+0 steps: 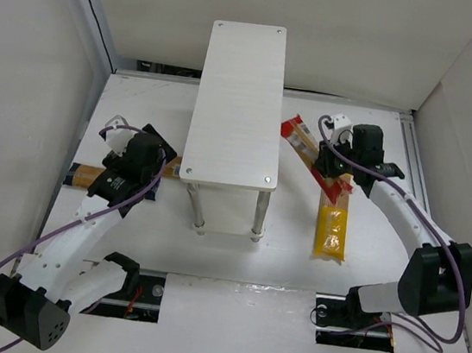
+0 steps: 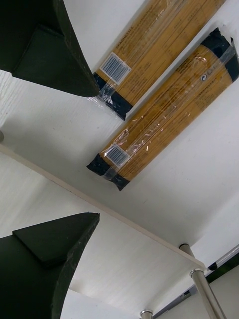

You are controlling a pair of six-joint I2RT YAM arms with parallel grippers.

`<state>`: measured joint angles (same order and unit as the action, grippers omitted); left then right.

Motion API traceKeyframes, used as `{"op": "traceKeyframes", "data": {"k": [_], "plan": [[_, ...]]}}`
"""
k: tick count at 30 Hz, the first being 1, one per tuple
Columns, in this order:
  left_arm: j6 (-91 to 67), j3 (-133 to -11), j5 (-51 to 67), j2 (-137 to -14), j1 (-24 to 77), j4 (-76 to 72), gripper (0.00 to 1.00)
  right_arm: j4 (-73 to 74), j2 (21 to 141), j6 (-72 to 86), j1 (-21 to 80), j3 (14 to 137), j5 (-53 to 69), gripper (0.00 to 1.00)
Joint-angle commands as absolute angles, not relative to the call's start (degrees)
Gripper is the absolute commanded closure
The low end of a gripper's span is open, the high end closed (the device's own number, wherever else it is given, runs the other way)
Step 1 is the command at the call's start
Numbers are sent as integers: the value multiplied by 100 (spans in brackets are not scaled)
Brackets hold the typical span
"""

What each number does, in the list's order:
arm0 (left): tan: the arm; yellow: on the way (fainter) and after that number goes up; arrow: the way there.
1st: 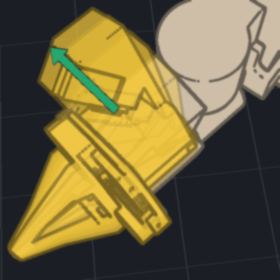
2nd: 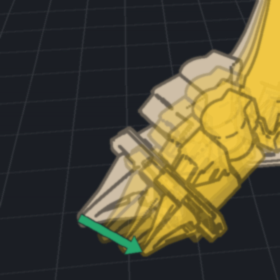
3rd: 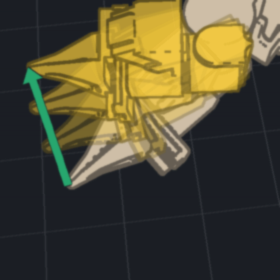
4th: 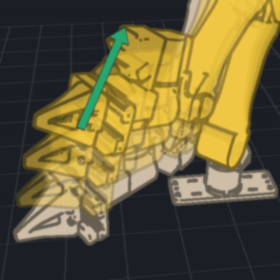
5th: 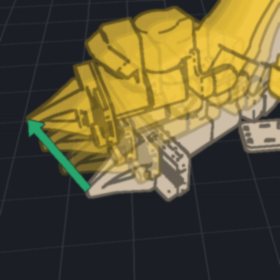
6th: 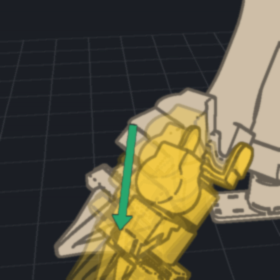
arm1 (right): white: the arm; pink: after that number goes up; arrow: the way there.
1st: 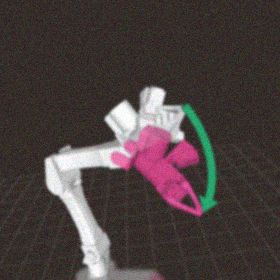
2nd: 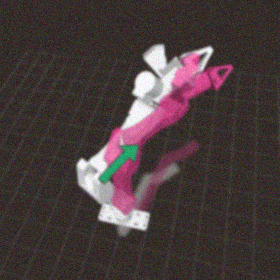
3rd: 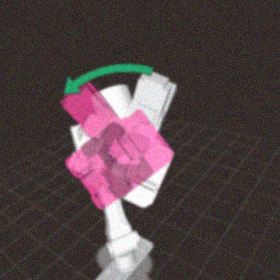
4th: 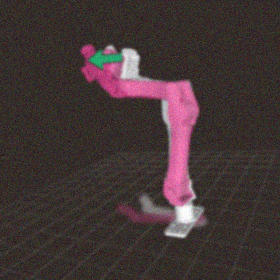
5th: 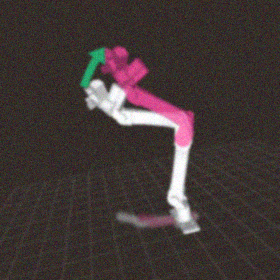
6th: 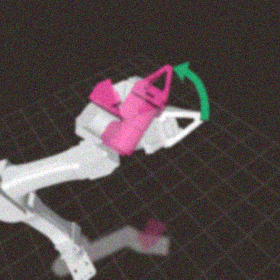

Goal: Place and organize the pasta boxes and bags onto the shelf

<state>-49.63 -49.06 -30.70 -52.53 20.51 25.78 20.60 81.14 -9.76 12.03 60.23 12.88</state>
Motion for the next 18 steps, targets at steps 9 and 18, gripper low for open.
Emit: {"op": "traceKeyframes", "data": {"k": [9, 18], "plan": [[-5264, -5106, -3331, -5071, 2057, 2628, 1, 791, 8727, -2547, 2407, 7048, 4455, 100], [-5643, -4992, -2611, -5457, 1012, 2787, 1, 738, 9536, -3023, 3366, 7444, 5009, 96]]}}
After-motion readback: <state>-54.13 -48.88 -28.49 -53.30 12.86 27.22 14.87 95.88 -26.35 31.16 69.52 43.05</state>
